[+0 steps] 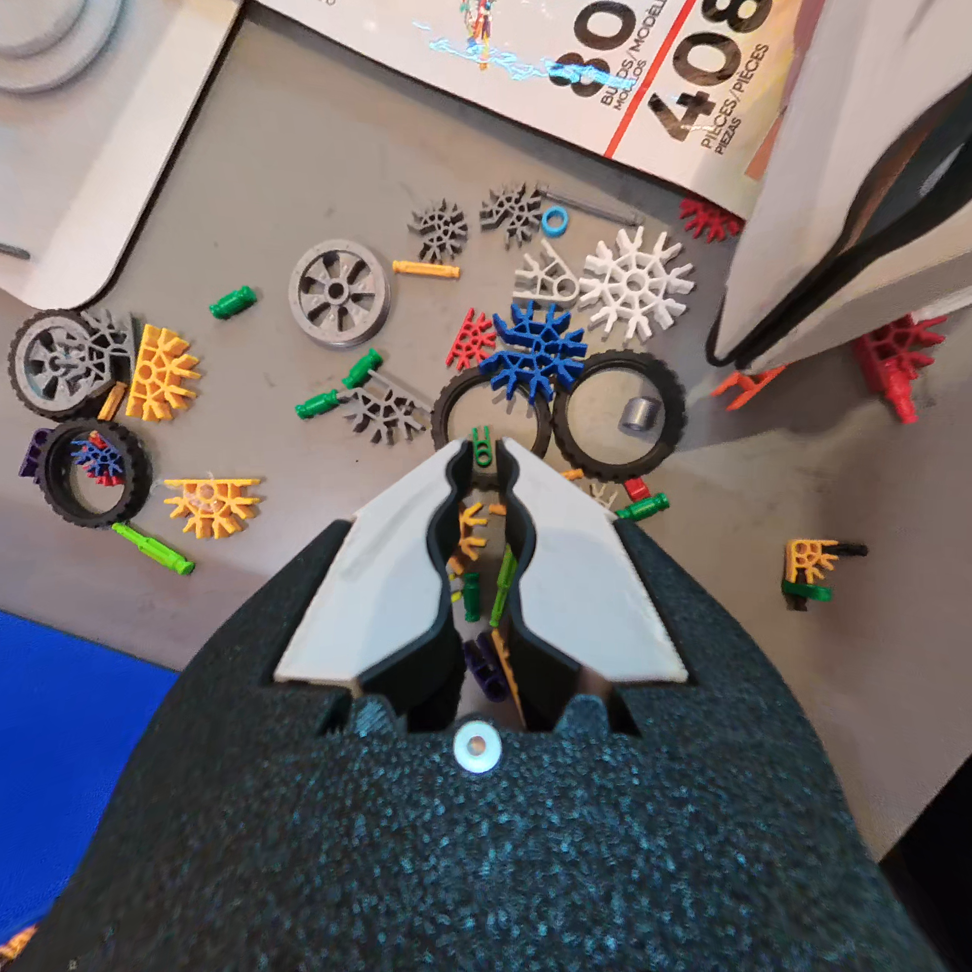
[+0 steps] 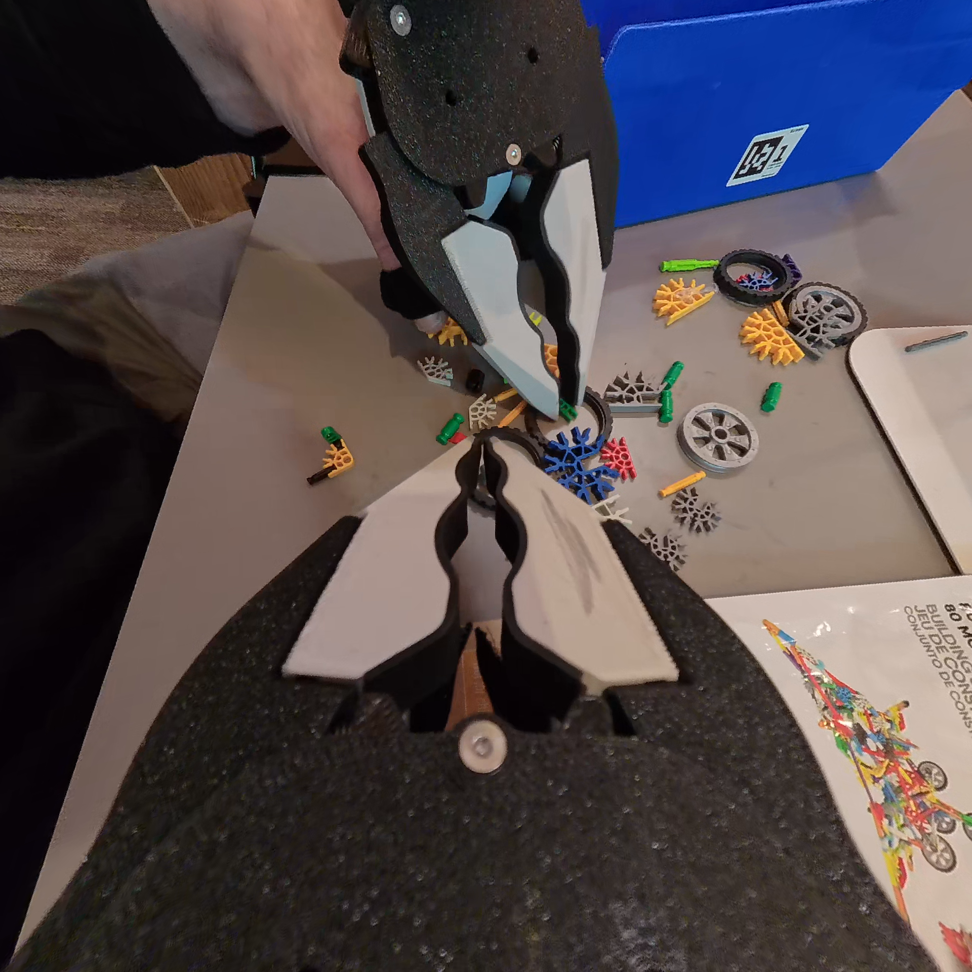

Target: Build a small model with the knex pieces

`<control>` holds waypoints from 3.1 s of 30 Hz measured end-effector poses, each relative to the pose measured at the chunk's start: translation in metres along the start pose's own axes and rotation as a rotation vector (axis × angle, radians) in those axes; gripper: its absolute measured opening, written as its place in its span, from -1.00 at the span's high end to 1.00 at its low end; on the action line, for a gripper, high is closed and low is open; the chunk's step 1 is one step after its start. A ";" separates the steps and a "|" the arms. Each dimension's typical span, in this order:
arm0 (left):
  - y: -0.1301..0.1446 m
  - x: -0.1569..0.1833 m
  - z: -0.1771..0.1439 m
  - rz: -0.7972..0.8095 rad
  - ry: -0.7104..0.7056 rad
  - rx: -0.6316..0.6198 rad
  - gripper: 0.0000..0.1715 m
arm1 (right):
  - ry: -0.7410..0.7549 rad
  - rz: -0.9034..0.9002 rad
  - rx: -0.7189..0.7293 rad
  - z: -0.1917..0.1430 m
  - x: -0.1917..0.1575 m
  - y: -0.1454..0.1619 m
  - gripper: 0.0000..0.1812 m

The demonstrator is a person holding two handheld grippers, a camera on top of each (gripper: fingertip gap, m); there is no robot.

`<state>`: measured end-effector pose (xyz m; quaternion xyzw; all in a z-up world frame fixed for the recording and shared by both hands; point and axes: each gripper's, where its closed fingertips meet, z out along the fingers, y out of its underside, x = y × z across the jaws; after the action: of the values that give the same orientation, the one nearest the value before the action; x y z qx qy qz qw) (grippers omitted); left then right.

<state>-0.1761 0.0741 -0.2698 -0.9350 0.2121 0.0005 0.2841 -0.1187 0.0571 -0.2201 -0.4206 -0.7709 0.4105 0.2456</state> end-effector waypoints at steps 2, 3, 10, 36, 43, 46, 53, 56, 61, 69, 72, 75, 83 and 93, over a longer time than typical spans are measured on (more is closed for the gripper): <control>-0.001 -0.001 0.001 0.006 0.001 -0.010 0.91 | 0.003 -0.001 0.001 -0.001 0.000 0.000 1.00; -0.001 -0.001 0.001 0.008 0.003 -0.014 0.94 | 0.004 0.000 0.001 -0.001 0.001 0.000 1.00; -0.004 -0.005 0.001 0.000 -0.013 0.014 0.96 | 0.020 0.007 0.004 -0.003 0.005 0.000 1.00; -0.069 0.037 -0.117 -0.815 0.411 1.124 0.96 | 0.368 -0.142 0.328 -0.019 -0.001 -0.073 0.78; -0.079 0.039 -0.112 -0.892 0.451 1.174 0.96 | 0.414 -0.150 0.332 -0.024 0.007 -0.072 0.84; -0.079 0.040 -0.112 -0.906 0.477 1.176 0.96 | 0.402 -0.155 0.333 -0.025 0.006 -0.072 0.86; -0.078 0.045 -0.117 -0.910 0.501 1.180 0.96 | 0.315 -0.117 0.365 -0.025 -0.001 -0.075 0.88; -0.077 0.047 -0.118 -0.904 0.500 1.174 0.95 | 0.262 -0.090 0.374 -0.025 -0.004 -0.075 0.88; -0.071 0.045 -0.124 -0.919 0.496 1.186 0.97 | 0.207 -0.046 0.399 -0.028 -0.006 -0.076 0.89; -0.051 0.048 -0.119 -0.776 0.366 1.030 0.91 | 0.131 -0.016 0.376 -0.025 -0.007 -0.070 0.88; -0.032 0.064 -0.104 -0.604 0.295 0.816 0.83 | 0.094 -0.017 0.322 -0.021 -0.009 -0.063 0.88; -0.005 0.083 -0.080 -0.378 0.193 0.548 0.78 | 0.018 -0.047 0.218 -0.013 -0.017 -0.047 0.88; 0.029 0.102 -0.045 -0.145 0.047 0.283 0.78 | -0.150 -0.103 -0.033 0.000 -0.039 0.001 0.88; 0.032 0.107 -0.036 -0.015 0.042 0.222 0.95 | -0.315 -0.200 -0.212 0.013 -0.080 0.034 0.87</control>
<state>-0.0960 -0.0110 -0.2691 -0.8992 0.2098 -0.0446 0.3814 -0.0707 -0.0061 -0.2584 -0.2961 -0.8765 0.3614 0.1159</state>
